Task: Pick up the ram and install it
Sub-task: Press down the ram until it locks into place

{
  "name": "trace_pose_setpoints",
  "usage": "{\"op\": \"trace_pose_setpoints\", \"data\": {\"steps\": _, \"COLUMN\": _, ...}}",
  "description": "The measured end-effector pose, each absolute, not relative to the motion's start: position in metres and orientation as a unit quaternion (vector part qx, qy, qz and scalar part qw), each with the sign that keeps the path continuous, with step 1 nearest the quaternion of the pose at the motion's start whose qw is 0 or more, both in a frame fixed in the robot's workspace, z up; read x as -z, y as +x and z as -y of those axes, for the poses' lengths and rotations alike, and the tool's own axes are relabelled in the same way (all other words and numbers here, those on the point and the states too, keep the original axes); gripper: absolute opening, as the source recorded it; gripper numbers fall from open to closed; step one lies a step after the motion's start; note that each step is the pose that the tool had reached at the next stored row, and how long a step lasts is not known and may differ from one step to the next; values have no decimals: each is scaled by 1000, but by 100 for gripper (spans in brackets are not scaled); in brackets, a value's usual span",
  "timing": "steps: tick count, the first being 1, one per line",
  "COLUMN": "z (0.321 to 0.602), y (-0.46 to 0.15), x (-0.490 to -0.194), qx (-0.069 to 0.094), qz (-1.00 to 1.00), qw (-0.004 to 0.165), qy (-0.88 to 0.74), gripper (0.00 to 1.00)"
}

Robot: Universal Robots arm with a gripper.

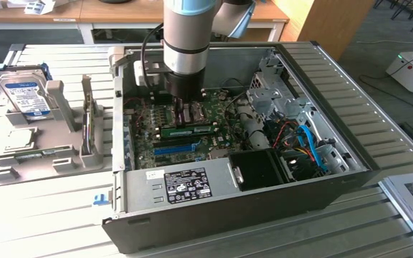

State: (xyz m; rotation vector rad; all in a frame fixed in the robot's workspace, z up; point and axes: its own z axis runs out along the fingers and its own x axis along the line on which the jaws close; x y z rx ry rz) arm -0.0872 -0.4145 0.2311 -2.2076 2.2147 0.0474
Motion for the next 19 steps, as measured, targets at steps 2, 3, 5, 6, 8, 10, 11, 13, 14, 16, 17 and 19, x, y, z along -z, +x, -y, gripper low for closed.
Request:
{"op": "trace_pose_setpoints", "data": {"steps": 2, "z": 415, "y": -87, "x": -231, "qx": -15, "qz": -708, "qw": 7, "qy": -706, "gripper": 10}}
{"op": "trace_pose_setpoints", "data": {"steps": 3, "z": 415, "y": -87, "x": -231, "qx": -15, "qz": -708, "qw": 7, "qy": -706, "gripper": 10}}
{"op": "trace_pose_setpoints", "data": {"steps": 5, "z": 414, "y": -87, "x": -231, "qx": -15, "qz": -708, "qw": 7, "qy": -706, "gripper": 10}}
{"op": "trace_pose_setpoints", "data": {"steps": 6, "z": 414, "y": -87, "x": -230, "qx": -15, "qz": -708, "qw": 7, "qy": -706, "gripper": 10}}
{"op": "trace_pose_setpoints", "data": {"steps": 8, "z": 414, "y": -87, "x": -229, "qx": -15, "qz": -708, "qw": 7, "qy": -706, "gripper": 10}}
{"op": "trace_pose_setpoints", "data": {"steps": 10, "z": 415, "y": -87, "x": -229, "qx": -15, "qz": -708, "qw": 7, "qy": -706, "gripper": 10}}
{"op": "trace_pose_setpoints", "data": {"steps": 11, "z": 415, "y": -87, "x": -229, "qx": -15, "qz": -708, "qw": 7, "qy": -706, "gripper": 10}}
{"op": "trace_pose_setpoints", "data": {"steps": 13, "z": 415, "y": -87, "x": -229, "qx": -15, "qz": -708, "qw": 7, "qy": -706, "gripper": 10}}
{"op": "trace_pose_setpoints", "data": {"steps": 14, "z": 415, "y": -87, "x": -229, "qx": -15, "qz": -708, "qw": 7, "qy": -706, "gripper": 10}}
{"op": "trace_pose_setpoints", "data": {"steps": 16, "z": 415, "y": -87, "x": -228, "qx": -15, "qz": -708, "qw": 7, "qy": -706, "gripper": 10}}
{"op": "trace_pose_setpoints", "data": {"steps": 17, "z": 415, "y": -87, "x": -228, "qx": -15, "qz": -708, "qw": 7, "qy": -706, "gripper": 10}}
{"op": "trace_pose_setpoints", "data": {"steps": 19, "z": 414, "y": -87, "x": -228, "qx": -15, "qz": -708, "qw": 7, "qy": -706, "gripper": 10}}
